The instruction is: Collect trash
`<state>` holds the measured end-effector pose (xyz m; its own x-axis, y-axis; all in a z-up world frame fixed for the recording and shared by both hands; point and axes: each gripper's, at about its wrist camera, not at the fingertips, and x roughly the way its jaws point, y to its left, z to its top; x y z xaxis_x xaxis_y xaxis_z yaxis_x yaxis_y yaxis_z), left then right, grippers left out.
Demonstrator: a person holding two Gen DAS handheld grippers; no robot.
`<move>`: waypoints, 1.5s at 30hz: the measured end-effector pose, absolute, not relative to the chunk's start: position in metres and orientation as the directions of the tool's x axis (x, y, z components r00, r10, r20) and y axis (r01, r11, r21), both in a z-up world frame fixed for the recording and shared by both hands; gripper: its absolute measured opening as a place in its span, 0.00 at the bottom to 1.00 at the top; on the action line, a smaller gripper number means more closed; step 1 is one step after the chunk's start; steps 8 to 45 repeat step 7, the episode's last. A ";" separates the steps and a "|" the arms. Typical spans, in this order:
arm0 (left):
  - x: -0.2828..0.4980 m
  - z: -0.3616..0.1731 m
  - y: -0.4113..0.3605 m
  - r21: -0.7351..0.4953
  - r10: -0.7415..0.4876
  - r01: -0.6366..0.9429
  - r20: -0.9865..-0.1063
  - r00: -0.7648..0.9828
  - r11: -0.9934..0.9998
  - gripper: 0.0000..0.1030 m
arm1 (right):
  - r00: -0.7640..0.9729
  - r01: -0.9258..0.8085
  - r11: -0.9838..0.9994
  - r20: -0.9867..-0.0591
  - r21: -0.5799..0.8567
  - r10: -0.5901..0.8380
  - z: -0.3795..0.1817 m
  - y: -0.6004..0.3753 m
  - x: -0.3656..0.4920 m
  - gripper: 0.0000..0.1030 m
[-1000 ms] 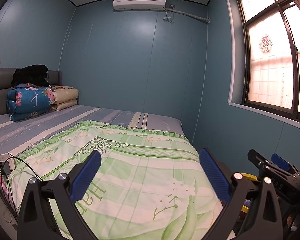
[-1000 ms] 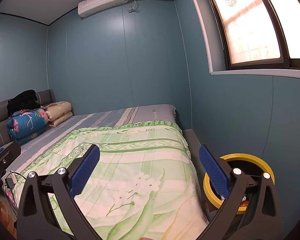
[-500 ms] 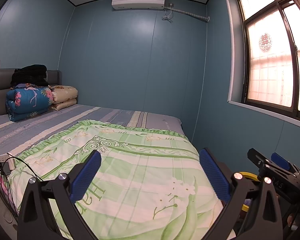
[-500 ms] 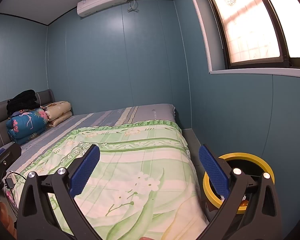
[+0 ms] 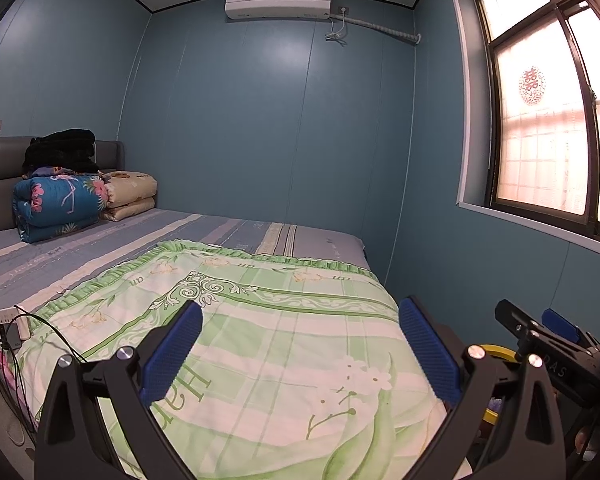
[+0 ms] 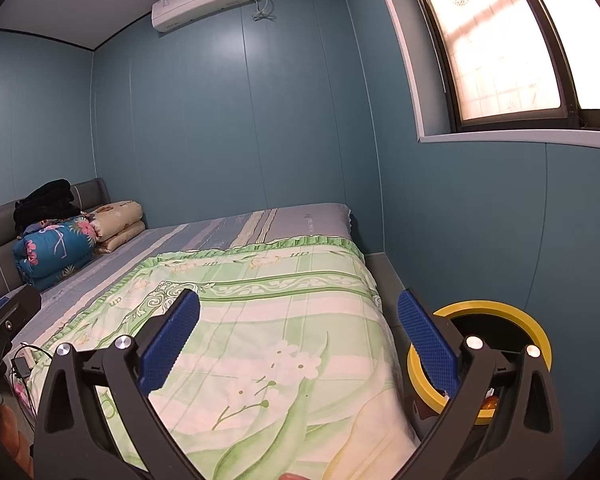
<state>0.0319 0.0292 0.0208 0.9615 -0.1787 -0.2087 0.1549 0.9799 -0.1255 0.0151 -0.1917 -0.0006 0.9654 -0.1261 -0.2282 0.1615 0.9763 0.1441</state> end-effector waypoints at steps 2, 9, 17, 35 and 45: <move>0.032 0.021 0.029 -0.129 -0.188 0.163 -0.209 0.960 0.978 0.92 | 0.965 0.161 0.976 -0.230 0.145 -0.125 -0.001 -0.192 0.016 0.92; 0.033 0.020 0.029 -0.130 -0.195 0.170 -0.216 0.957 0.977 0.92 | 0.965 0.162 0.976 -0.232 0.147 -0.125 -0.001 -0.193 0.015 0.92; 0.033 0.020 0.029 -0.130 -0.195 0.170 -0.216 0.957 0.977 0.92 | 0.965 0.162 0.976 -0.232 0.147 -0.125 -0.001 -0.193 0.015 0.92; 0.033 0.020 0.029 -0.130 -0.195 0.170 -0.216 0.957 0.977 0.92 | 0.965 0.162 0.976 -0.232 0.147 -0.125 -0.001 -0.193 0.015 0.92; 0.033 0.020 0.029 -0.130 -0.195 0.170 -0.216 0.957 0.977 0.92 | 0.965 0.162 0.976 -0.232 0.147 -0.125 -0.001 -0.193 0.015 0.92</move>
